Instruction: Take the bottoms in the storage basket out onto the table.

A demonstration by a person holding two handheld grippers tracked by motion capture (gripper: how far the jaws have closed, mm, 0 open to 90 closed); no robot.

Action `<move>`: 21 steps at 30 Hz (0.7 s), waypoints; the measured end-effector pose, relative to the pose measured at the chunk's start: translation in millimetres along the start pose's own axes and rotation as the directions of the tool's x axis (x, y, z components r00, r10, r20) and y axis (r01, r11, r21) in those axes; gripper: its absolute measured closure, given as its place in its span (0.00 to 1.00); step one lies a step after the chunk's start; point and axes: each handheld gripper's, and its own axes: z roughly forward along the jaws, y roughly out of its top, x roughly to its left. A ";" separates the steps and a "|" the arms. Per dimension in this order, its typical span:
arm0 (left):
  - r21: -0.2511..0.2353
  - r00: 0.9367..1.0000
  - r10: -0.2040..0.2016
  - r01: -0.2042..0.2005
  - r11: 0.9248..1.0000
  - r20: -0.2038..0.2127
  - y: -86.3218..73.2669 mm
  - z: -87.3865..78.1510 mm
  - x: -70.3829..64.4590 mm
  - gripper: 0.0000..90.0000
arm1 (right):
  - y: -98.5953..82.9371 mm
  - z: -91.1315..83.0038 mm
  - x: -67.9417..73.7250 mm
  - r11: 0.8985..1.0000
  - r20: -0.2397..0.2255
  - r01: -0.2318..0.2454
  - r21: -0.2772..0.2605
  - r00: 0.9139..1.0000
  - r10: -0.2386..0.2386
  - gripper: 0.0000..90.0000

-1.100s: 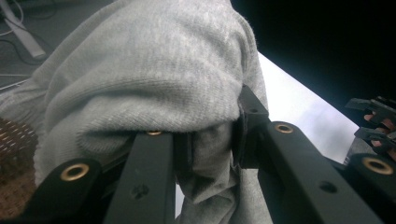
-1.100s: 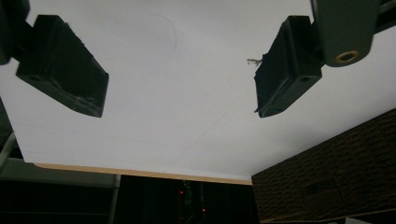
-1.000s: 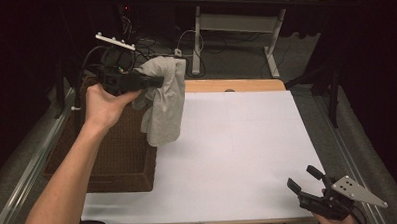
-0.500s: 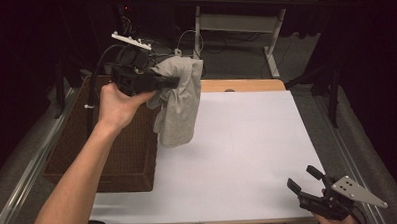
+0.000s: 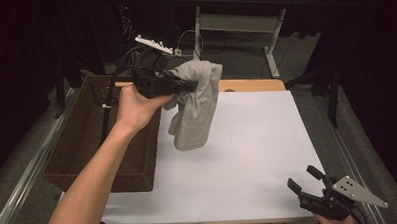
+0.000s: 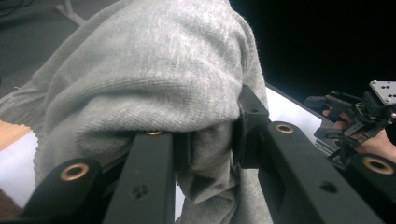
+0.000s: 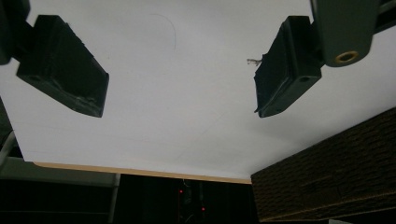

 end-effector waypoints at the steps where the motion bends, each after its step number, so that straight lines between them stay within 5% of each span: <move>1: 0.000 1.000 0.000 0.000 1.000 0.000 0.0 0.0 0.0 0.79 | 0.0 0.0 0.0 1.000 0.000 0.000 0.000 1.000 0.000 0.20; 21: 0.031 0.998 0.043 -0.044 0.999 0.038 3.7 40.3 -13.6 0.78 | 0.0 -0.7 -0.1 1.000 -0.002 -0.001 -0.004 1.000 0.001 0.20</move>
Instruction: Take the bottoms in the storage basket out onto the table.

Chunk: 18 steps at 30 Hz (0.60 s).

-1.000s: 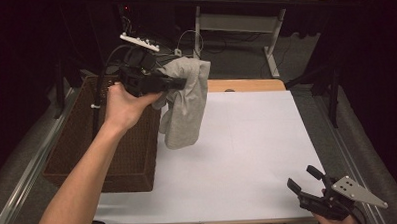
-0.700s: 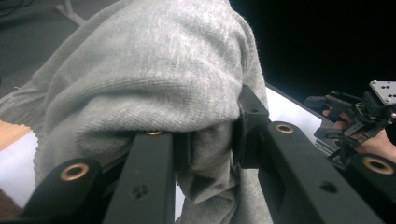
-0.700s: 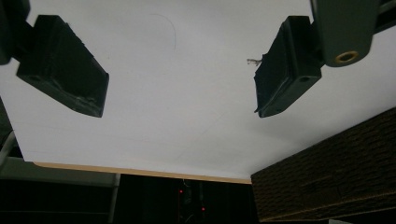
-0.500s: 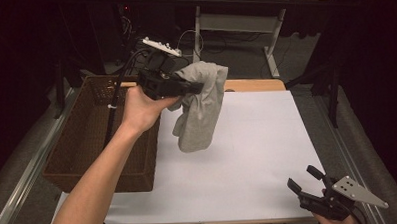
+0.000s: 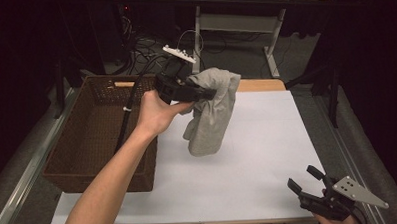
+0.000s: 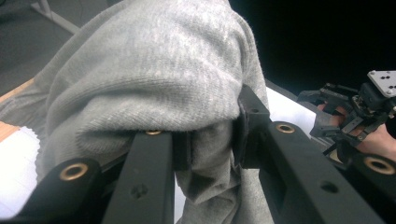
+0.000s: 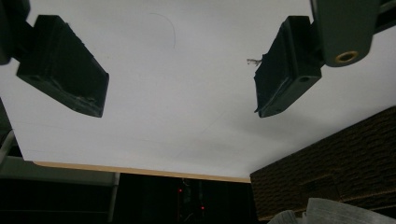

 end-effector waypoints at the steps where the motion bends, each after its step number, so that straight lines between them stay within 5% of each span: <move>1: 0.003 1.000 0.001 -0.001 1.000 -0.002 -0.4 4.2 -0.3 0.78 | 0.0 -0.2 0.2 1.000 0.001 0.000 0.000 1.000 0.000 0.20; 18: 0.062 1.000 0.003 -0.003 0.998 -0.007 -6.3 46.9 6.0 0.78 | -0.1 -0.2 -0.2 1.000 -0.001 0.001 0.000 1.000 -0.001 0.20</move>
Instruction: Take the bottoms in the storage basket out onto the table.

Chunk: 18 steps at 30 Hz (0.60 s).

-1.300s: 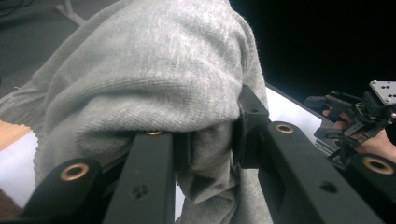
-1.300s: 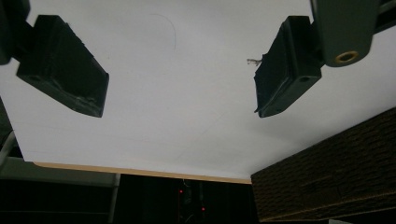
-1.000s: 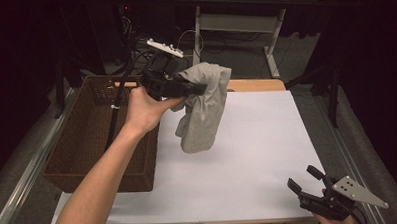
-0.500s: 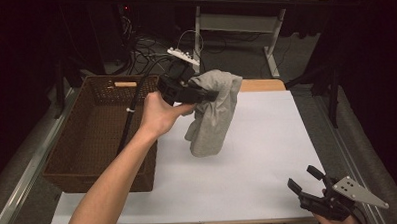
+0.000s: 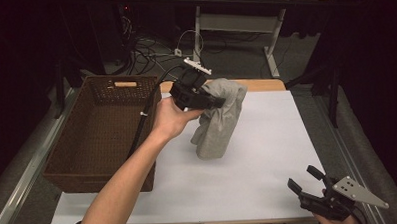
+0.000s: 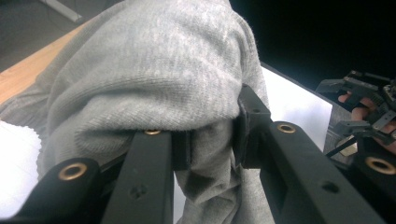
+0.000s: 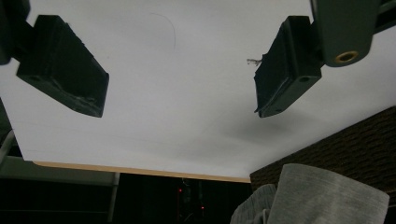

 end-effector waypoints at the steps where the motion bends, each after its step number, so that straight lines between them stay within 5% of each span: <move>1: 0.003 1.000 0.000 0.000 1.000 -0.001 -0.4 2.1 0.2 0.78 | 0.0 0.1 0.0 1.000 0.000 0.000 0.000 1.000 0.000 0.20; 18: 0.045 0.999 -0.045 0.046 0.998 -0.030 -13.2 34.8 17.0 0.77 | 0.0 -0.2 0.0 1.000 -0.002 0.002 0.000 1.000 -0.002 0.20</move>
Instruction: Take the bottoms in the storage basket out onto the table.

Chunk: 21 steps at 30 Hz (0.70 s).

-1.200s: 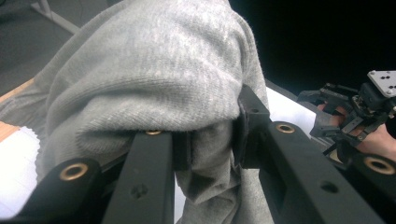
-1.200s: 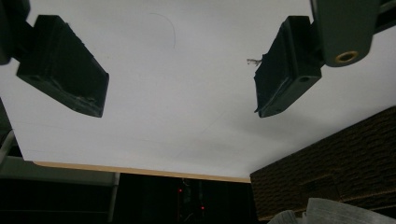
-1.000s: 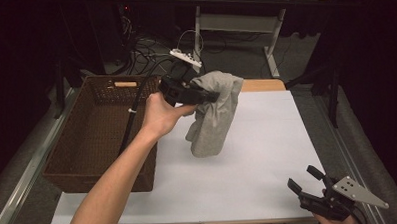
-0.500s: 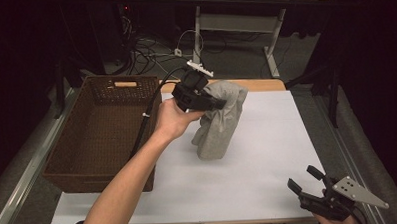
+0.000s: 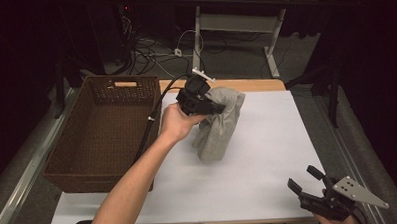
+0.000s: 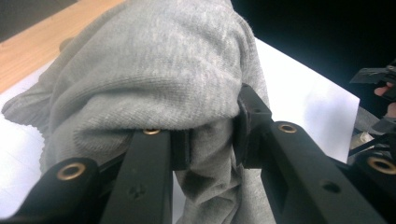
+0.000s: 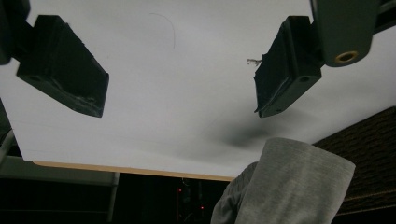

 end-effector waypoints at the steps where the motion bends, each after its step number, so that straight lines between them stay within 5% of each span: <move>1: 0.000 1.000 -0.005 0.005 1.000 -0.001 -1.3 1.9 1.7 0.77 | 0.0 -0.1 0.1 1.000 0.000 0.000 0.001 1.000 0.000 0.20; 21: 0.055 0.996 -0.072 0.075 0.996 -0.048 -20.7 34.5 22.7 0.76 | 0.0 -0.4 0.2 1.000 -0.001 -0.002 0.000 1.000 0.002 0.20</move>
